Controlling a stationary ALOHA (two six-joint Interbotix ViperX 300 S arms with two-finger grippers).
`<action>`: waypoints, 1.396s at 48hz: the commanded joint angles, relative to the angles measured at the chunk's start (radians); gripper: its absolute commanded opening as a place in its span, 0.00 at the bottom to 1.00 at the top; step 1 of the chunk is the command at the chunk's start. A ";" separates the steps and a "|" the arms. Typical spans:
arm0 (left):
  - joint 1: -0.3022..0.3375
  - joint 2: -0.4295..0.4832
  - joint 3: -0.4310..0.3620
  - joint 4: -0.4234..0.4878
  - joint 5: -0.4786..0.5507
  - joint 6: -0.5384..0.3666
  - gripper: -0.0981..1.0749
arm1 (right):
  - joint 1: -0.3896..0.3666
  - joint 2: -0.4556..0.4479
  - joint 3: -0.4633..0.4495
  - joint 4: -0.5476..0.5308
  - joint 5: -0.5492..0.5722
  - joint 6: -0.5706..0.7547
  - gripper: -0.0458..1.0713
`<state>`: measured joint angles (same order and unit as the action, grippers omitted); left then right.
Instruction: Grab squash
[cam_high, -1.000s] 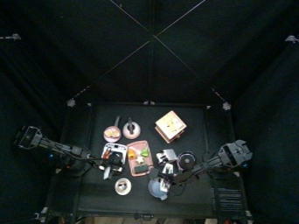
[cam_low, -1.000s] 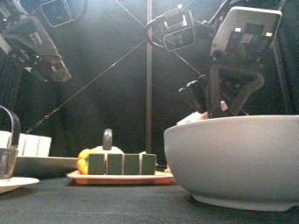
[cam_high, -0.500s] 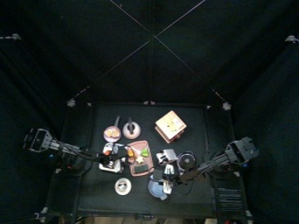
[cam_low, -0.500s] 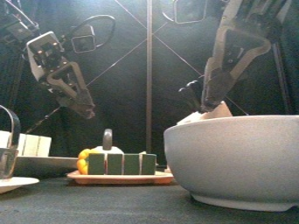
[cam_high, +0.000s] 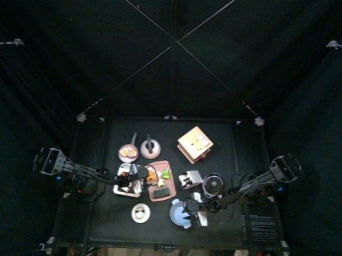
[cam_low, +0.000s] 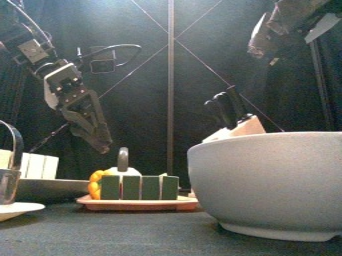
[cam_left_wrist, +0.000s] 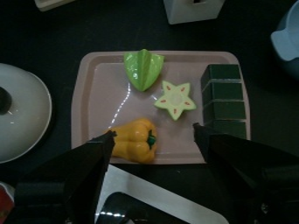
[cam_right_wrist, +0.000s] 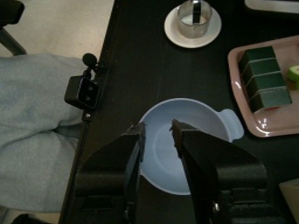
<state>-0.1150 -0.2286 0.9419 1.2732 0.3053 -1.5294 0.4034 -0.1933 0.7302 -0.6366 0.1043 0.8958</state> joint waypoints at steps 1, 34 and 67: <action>0.031 0.006 -0.014 0.012 -0.002 0.002 0.96 | -0.026 -0.051 0.023 -0.028 -0.041 0.002 0.68; 0.213 0.126 -0.011 0.043 -0.227 0.041 0.96 | -0.021 -0.140 0.109 -0.087 -0.089 0.011 0.68; 0.262 0.183 -0.015 0.038 -0.291 0.063 0.96 | -0.029 -0.118 0.110 -0.084 -0.087 0.011 0.68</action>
<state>0.1381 -0.0491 0.9434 1.3116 0.0169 -1.4711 0.3774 -0.3022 0.8498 -0.7225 0.0245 0.9066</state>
